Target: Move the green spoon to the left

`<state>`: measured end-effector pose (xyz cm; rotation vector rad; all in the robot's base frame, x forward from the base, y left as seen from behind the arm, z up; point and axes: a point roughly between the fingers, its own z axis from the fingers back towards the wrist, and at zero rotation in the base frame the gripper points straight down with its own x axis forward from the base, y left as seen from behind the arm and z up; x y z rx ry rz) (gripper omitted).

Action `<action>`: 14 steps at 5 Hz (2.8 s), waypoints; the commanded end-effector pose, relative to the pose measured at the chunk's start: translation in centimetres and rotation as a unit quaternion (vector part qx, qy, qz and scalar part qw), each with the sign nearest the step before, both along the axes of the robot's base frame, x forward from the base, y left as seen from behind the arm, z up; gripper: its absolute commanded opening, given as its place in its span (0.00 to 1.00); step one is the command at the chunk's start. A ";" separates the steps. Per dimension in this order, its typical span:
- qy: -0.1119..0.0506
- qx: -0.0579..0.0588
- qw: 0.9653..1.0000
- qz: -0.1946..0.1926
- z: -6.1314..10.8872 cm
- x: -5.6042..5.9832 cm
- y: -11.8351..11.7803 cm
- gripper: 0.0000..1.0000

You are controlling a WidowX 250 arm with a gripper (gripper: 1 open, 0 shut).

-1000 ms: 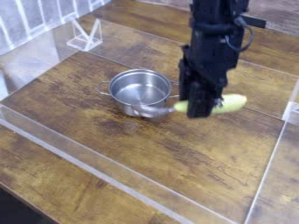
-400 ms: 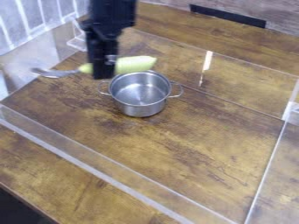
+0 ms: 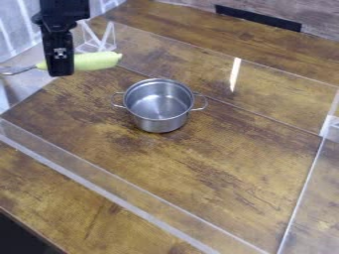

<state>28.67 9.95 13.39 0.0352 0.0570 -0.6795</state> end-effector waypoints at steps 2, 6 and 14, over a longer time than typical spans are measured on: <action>-0.047 -0.012 0.998 -0.041 1.1 0.0 -0.6 0.00; -0.069 -0.035 0.991 -0.109 -1.1 2.5 -5.5 0.00; -0.056 -0.085 0.974 -0.204 -2.9 4.5 0.7 0.00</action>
